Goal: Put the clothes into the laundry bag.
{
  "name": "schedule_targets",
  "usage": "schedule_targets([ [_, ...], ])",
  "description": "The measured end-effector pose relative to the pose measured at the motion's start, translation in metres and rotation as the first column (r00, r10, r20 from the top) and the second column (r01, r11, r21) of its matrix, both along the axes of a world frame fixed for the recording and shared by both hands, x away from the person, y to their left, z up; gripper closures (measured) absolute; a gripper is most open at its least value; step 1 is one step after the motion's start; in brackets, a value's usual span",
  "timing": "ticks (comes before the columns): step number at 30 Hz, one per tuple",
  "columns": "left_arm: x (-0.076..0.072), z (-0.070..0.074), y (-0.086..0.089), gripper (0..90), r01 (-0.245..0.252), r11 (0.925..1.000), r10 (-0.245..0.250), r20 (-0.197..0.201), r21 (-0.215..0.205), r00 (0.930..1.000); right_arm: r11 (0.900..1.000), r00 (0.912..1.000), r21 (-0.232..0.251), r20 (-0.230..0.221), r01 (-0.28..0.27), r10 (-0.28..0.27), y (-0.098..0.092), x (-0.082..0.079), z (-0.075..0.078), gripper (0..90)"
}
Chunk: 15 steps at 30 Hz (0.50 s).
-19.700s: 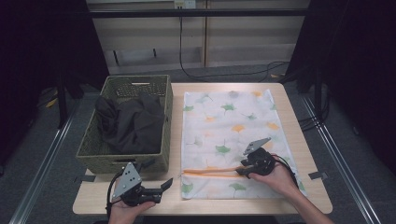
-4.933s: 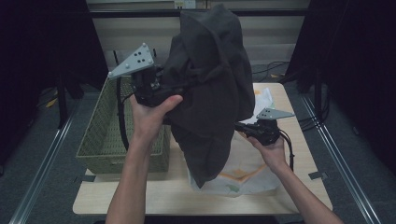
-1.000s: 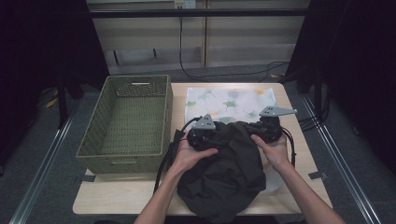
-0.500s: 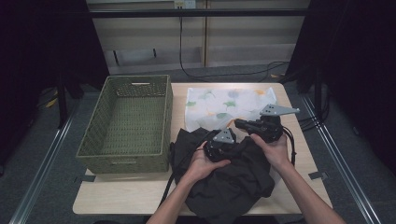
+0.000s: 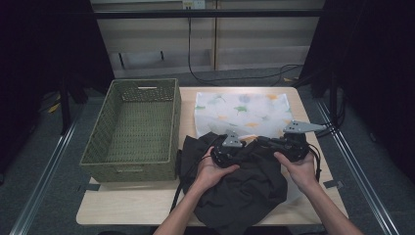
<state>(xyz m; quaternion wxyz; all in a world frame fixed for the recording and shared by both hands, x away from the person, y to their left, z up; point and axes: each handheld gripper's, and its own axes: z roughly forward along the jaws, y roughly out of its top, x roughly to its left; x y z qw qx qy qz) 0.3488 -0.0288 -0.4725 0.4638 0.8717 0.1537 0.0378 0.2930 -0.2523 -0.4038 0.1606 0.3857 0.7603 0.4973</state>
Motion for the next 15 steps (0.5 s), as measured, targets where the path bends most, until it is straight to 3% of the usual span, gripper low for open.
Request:
schedule_targets([
  [5, -0.002, 0.005, 0.006, 65.5, 0.014, 0.9986, -0.015, -0.003, -0.051, 0.9999, 0.999, 0.9997, -0.029, -0.010, -0.021, 0.021, 0.002, -0.014, -0.005, 90.0],
  [7, -0.007, 0.015, 0.015, 53.1, 0.006, 0.9988, -0.005, 0.017, -0.049, 0.9999, 1.000, 0.9996, -0.025, -0.023, -0.018, 0.017, -0.001, -0.014, -0.013, 90.0],
  [10, -0.012, 0.032, 0.038, 47.7, 0.001, 0.9903, 0.004, 0.035, -0.139, 0.9994, 1.000, 0.9996, -0.009, -0.028, -0.010, 0.010, -0.005, -0.011, -0.016, 90.0],
  [12, -0.012, 0.041, 0.051, 42.6, -0.025, 0.9896, 0.034, 0.062, -0.142, 0.9975, 1.000, 0.9996, -0.009, -0.027, -0.002, 0.002, -0.006, -0.010, -0.016, 90.0],
  [13, -0.009, 0.043, 0.056, 38.0, -0.043, 0.9916, 0.052, 0.069, -0.122, 0.9963, 1.000, 0.9997, -0.009, -0.025, -0.001, 0.001, -0.007, -0.009, -0.016, 90.0],
  [15, -0.001, 0.041, 0.063, 29.2, -0.095, 0.9906, 0.101, 0.052, -0.099, 0.9936, 1.000, 0.9997, -0.010, -0.024, 0.001, -0.002, -0.007, -0.009, -0.016, 90.0],
])
